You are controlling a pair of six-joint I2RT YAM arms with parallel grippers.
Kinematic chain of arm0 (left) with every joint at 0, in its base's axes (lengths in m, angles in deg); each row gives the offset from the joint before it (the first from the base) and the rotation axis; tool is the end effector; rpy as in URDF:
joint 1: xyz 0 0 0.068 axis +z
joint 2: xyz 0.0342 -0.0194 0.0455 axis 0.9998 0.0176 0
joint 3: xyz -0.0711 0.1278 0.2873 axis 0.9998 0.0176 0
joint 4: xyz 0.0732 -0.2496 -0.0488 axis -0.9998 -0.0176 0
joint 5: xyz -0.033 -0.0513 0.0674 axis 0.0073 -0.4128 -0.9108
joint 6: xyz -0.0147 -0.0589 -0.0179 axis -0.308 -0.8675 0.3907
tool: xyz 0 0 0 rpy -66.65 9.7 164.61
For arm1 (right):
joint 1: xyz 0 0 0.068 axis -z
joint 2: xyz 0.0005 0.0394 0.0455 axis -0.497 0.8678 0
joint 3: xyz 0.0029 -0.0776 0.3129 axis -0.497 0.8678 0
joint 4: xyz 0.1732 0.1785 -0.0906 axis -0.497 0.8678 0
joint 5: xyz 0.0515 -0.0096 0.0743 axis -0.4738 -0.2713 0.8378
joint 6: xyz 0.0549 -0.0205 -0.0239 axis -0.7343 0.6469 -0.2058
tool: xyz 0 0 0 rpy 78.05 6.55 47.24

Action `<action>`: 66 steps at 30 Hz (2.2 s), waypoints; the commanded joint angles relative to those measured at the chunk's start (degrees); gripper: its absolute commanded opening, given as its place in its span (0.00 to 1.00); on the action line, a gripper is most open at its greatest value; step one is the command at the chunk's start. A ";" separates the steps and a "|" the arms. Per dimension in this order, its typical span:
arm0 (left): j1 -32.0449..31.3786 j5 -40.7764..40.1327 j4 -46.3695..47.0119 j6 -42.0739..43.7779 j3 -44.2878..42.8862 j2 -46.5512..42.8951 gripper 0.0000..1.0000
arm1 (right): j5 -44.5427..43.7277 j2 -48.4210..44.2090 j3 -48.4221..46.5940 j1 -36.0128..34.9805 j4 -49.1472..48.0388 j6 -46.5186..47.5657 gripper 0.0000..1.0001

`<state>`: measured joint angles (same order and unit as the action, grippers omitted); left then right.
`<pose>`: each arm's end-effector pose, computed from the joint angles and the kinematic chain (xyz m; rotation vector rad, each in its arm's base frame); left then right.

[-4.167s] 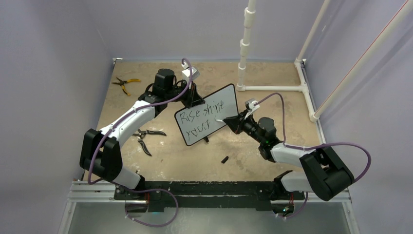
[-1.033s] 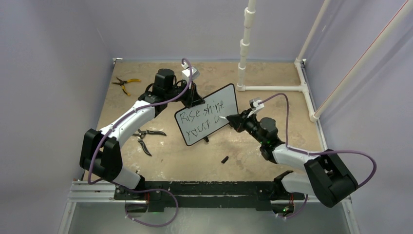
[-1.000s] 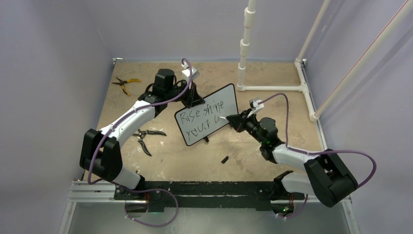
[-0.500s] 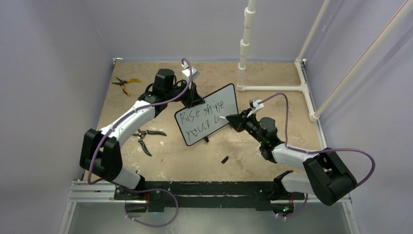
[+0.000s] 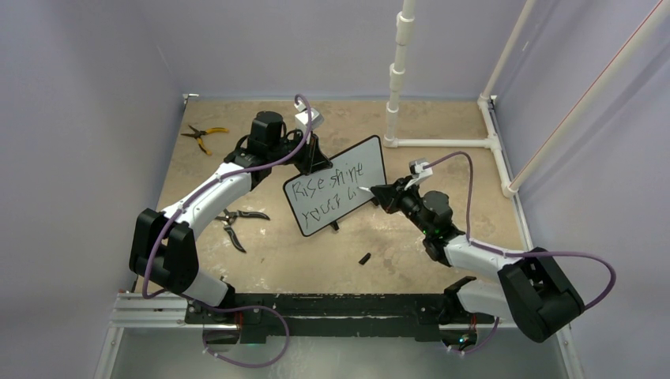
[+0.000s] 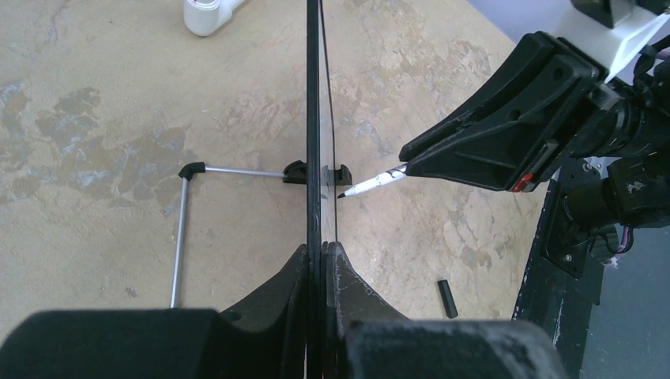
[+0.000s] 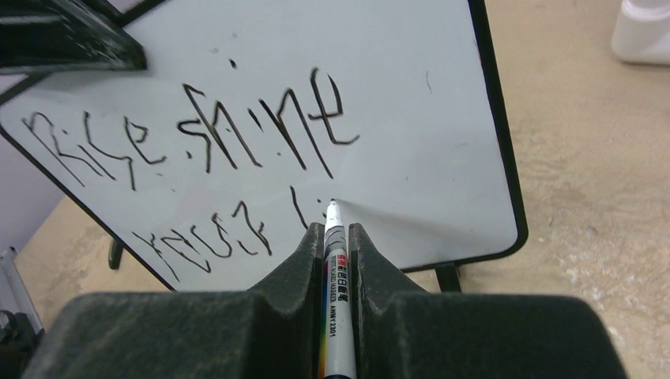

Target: Write a sentence on the whiteboard

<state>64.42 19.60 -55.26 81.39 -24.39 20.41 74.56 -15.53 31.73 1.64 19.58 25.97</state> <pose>0.3083 -0.1743 0.3457 0.7516 1.9401 -1.0173 0.1983 0.1126 0.2459 -0.1221 1.6770 0.8192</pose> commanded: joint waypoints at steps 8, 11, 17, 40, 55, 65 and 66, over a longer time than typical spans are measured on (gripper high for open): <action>-0.65 2.49 1.71 0.15 0.56 -0.98 0.00 | -0.94 3.20 -0.50 0.21 -1.31 -1.73 0.00; -0.65 2.58 1.71 0.10 0.58 -0.98 0.00 | -0.96 3.20 -0.67 0.22 -1.38 -1.73 0.00; -0.65 2.57 1.71 0.09 0.57 -0.98 0.00 | 0.48 2.44 -0.67 0.21 -2.21 -0.73 0.00; -0.65 2.78 1.80 -0.03 0.59 -1.53 0.00 | 0.07 3.61 0.25 0.15 0.58 0.03 0.00; -0.65 2.85 1.80 -0.07 0.59 -1.69 0.00 | -3.62 2.48 -2.50 0.21 2.77 0.98 0.00; -0.65 2.92 1.96 -0.19 0.67 -1.69 0.00 | -3.21 1.09 -4.00 0.20 2.41 1.07 0.00; -0.65 2.94 1.97 -0.13 0.67 -1.69 0.00 | -2.98 1.17 -4.02 0.18 2.35 1.08 0.00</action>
<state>64.44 19.53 -55.15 81.35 -24.37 20.39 73.09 -13.41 30.40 1.70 23.71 25.95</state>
